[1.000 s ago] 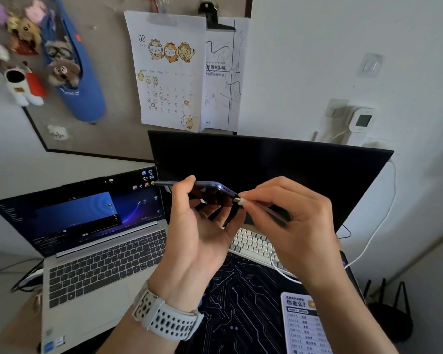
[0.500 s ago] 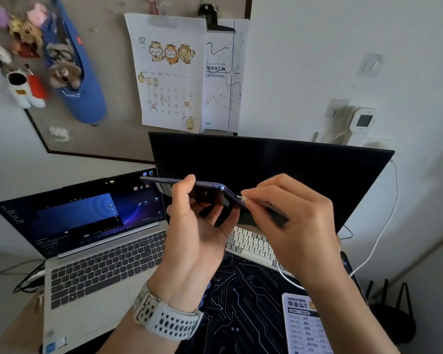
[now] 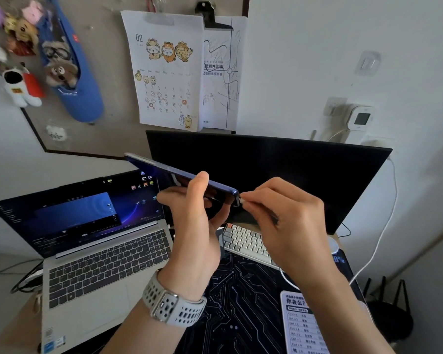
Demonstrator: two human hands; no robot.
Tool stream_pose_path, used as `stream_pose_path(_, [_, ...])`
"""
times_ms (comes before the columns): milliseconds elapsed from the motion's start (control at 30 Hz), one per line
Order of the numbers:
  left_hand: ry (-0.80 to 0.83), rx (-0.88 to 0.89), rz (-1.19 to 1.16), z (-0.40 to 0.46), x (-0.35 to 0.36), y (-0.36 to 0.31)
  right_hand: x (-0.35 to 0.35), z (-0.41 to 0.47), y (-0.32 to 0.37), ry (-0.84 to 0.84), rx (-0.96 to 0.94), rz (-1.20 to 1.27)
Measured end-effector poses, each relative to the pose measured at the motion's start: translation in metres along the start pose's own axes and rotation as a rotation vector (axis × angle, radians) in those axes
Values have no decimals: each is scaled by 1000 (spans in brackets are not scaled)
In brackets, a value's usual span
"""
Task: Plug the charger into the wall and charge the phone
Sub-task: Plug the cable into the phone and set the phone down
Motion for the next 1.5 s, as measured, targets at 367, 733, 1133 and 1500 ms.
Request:
stream_pose_path(367, [-66, 53, 79, 5, 3, 8, 1, -4, -4, -27, 30, -48])
stream_pose_path(733, [14, 68, 151, 13, 3, 6, 5, -7, -17, -7, 49, 11])
stream_pose_path(1133, [51, 343, 865, 16, 16, -4, 18, -14, -40, -18, 544, 839])
stream_pose_path(1500, [111, 206, 1019, 7, -6, 24, 44, -74, -75, -112, 952, 874])
Point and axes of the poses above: each hand's wrist, its own z-axis towards the middle knuckle, its own x-axis out of the palm, y = z × x, the point moved 5 cm from there along z, towards the middle knuckle, and after that the axes turned 14 degrees about -x, right-handed, at the moved point
